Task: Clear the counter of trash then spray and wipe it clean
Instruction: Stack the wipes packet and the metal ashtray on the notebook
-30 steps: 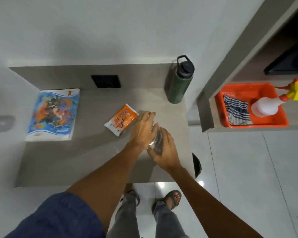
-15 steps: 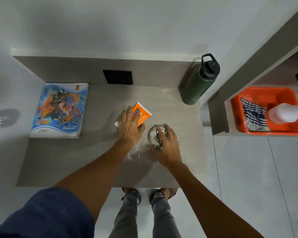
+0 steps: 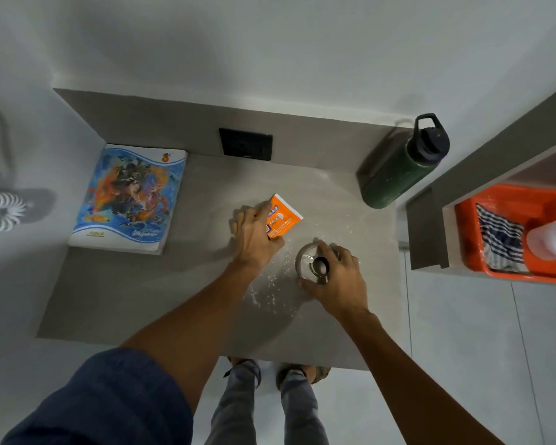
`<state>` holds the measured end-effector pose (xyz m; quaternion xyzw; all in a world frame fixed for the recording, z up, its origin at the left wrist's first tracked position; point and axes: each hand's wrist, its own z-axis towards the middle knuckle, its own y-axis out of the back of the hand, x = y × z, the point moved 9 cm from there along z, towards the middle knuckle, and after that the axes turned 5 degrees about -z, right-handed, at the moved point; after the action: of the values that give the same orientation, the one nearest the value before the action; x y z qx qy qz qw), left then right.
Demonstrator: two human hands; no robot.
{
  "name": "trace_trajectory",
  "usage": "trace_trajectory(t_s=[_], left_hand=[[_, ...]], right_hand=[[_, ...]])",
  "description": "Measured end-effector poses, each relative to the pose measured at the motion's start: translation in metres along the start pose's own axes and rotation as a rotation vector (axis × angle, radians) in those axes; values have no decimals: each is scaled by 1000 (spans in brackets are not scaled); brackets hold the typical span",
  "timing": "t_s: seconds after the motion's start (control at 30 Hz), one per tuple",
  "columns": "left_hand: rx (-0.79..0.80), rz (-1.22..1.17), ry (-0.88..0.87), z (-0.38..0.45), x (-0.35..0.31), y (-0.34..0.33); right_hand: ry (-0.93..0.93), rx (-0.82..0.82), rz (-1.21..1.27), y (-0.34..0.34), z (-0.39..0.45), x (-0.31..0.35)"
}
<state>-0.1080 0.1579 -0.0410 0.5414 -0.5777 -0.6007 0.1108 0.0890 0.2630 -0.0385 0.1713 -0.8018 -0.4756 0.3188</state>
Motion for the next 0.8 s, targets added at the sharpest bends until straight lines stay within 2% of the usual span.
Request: trace_trajectory(t_s=[0.23,0.33,0.47,0.63,0.8], left_hand=[[-112,-56,3,-6,26,31],[-161,-58,38,-5,51,61],[-249,-181,158,1,98,106],[-356,-13,251,12,157,157],[-467,32,247,23,201,200]], right_hand=[[-6,4,43,-5,9,29],[43,-7,88,-6,19,69],[130,-10,137,-10,35,131],[223,16,177,-21,55,209],[303,34,162,-32,77,277]])
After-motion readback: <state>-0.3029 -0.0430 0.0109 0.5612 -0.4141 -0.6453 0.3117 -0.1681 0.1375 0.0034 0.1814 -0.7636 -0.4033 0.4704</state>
